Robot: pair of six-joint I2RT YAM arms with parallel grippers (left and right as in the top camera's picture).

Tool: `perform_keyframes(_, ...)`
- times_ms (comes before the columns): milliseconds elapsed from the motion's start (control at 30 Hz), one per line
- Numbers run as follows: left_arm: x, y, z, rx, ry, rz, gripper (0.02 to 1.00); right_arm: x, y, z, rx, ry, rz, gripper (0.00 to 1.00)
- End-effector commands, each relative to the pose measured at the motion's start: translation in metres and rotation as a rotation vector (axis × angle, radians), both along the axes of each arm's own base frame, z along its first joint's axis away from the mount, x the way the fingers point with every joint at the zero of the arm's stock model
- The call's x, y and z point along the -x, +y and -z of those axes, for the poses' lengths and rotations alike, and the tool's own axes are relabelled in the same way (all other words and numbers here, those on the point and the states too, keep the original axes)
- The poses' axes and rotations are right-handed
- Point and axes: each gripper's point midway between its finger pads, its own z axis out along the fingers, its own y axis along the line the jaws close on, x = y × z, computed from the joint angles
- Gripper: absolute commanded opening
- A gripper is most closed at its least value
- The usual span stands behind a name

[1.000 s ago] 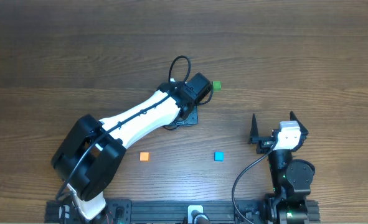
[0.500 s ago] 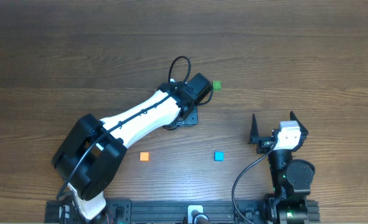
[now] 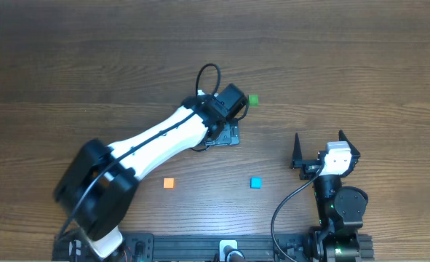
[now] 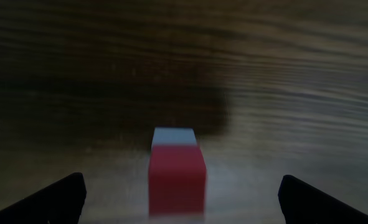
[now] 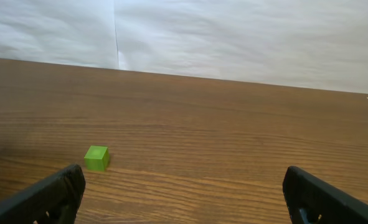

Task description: Stack Cubes

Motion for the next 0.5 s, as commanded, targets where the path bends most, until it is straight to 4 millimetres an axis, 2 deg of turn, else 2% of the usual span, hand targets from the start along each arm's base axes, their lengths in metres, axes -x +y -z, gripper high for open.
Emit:
perform_keyframes(33, 0.002, 0.004, -0.079, 0.114, -0.148, 0.010, 1.000, 0.000, -0.001, 0.001, -0.003, -0.002, 0.002, 0.991)
perform_keyframes(100, 0.010, 0.010, -0.098, 0.128, -0.175, 0.014, 0.998, 0.000, -0.001, 0.001, -0.003, -0.002, 0.002, 0.991)
perform_keyframes(133, 0.020, 0.018, -0.114, 0.130, -0.192, 0.020, 0.998, 0.000, -0.001, 0.001, -0.003, -0.002, 0.002, 0.993)
perform_keyframes(233, 0.041, 0.034, -0.122, 0.107, -0.183, 0.031, 1.000, 0.000, -0.001, 0.001, -0.003, -0.002, 0.002, 0.991)
perform_keyframes(333, 0.062, 0.052, -0.103, 0.070, -0.136, 0.033, 1.000, 0.000, -0.001, 0.001, -0.003, -0.002, 0.002, 0.991)
perform_keyframes(367, 0.075, 0.064, -0.083, 0.045, -0.100, 0.017, 1.000, 0.000, -0.001, 0.001, -0.003, -0.002, 0.002, 0.993)
perform_keyframes(500, 0.100, 0.090, -0.036, -0.002, -0.037, -0.042, 1.000, 0.000, -0.001, 0.001, -0.003, -0.002, 0.002, 0.993)
